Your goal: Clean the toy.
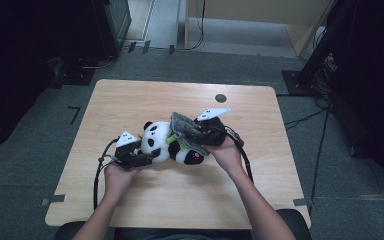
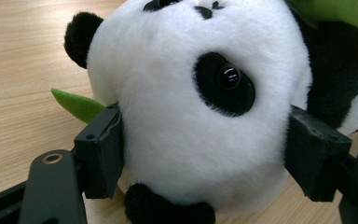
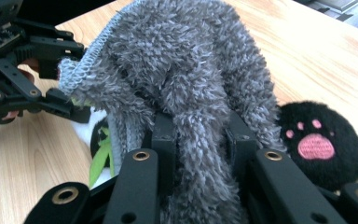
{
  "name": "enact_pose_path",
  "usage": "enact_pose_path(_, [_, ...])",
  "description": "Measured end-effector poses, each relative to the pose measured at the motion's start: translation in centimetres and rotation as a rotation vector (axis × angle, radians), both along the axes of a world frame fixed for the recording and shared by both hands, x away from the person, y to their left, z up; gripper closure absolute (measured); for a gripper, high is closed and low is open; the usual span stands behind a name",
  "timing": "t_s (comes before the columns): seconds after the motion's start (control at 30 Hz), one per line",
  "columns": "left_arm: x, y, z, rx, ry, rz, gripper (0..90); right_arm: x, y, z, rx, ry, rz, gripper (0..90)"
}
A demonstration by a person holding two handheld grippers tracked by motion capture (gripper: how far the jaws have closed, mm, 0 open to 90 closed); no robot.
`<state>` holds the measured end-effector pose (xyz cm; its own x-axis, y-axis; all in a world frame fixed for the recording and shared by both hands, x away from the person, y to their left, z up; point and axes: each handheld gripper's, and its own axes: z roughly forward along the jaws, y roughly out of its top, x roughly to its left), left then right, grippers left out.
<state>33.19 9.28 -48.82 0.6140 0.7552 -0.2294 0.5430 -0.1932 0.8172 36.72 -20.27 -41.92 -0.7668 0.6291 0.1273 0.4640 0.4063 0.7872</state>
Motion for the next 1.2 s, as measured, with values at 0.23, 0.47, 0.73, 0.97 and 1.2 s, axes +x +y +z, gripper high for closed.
enact_pose_path(0.23, [0.0, 0.0, 0.0, 0.005, 0.008, 0.002, 22.6, -0.5, -1.3, -0.5, -0.019, 0.01, 0.003, 72.3])
enact_pose_path(0.47, [0.1, 0.0, 0.0, -0.001, 0.009, -0.002, 21.8, -0.8, -2.6, -1.3, -0.004, 0.031, -0.015, 73.1])
enact_pose_path(0.73, [0.1, 0.1, -0.1, -0.004, 0.003, -0.013, 20.8, -1.3, -4.3, -2.4, -0.035, 0.041, -0.046, 73.9])
enact_pose_path(0.97, [0.2, 0.1, -0.2, -0.012, 0.0, -0.013, 20.5, -1.3, -5.4, -3.8, -0.063, 0.086, -0.075, 74.1])
enact_pose_path(1.2, [0.1, 0.2, -0.3, -0.017, -0.006, -0.013, 19.8, -1.2, -5.7, -4.8, -0.05, 0.092, -0.089, 73.9])
